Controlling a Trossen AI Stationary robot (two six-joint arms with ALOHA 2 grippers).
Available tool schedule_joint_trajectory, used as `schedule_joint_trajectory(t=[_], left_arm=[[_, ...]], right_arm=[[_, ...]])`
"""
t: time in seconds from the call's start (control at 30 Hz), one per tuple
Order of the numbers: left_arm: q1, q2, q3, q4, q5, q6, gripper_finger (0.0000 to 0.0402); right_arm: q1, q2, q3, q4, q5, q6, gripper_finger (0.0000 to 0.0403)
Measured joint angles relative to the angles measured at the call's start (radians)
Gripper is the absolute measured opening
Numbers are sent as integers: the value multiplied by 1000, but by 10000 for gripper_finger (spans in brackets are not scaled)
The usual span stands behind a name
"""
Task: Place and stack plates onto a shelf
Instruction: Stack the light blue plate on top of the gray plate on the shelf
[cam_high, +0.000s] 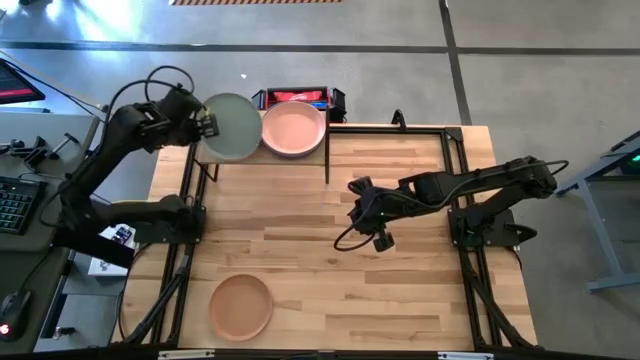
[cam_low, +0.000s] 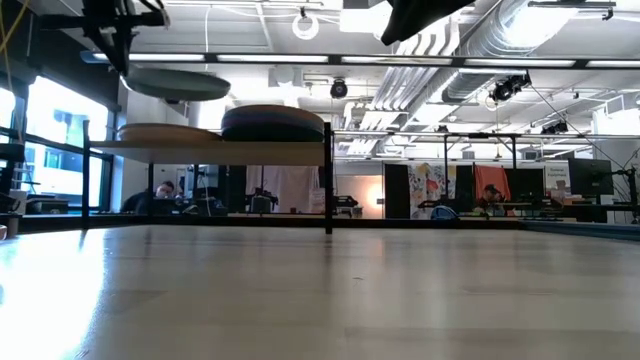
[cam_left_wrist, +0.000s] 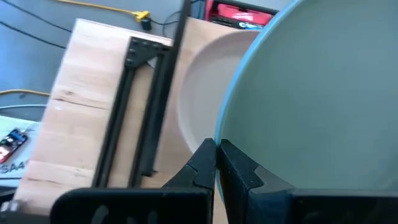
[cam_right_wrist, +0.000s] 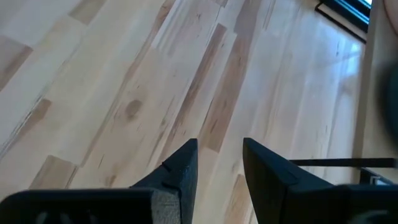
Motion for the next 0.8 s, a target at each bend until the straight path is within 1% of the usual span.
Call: schedule_joint_trajectory(t=[0.2, 0.33, 0.57, 0.8], left_arm=[[113, 5, 0, -3, -1, 62, 0], [167, 28, 0, -3, 12, 104, 0], [186, 105, 0, -2, 52, 125, 0], [186, 172, 0, -3, 50, 151, 0]], right_arm=[[0, 0, -1, -8, -4, 28, 106], [0, 0, -1, -8, -4, 32, 106], [0, 0, -1, -8, -4, 36, 106], [0, 0, -1, -22, -4, 36, 106]])
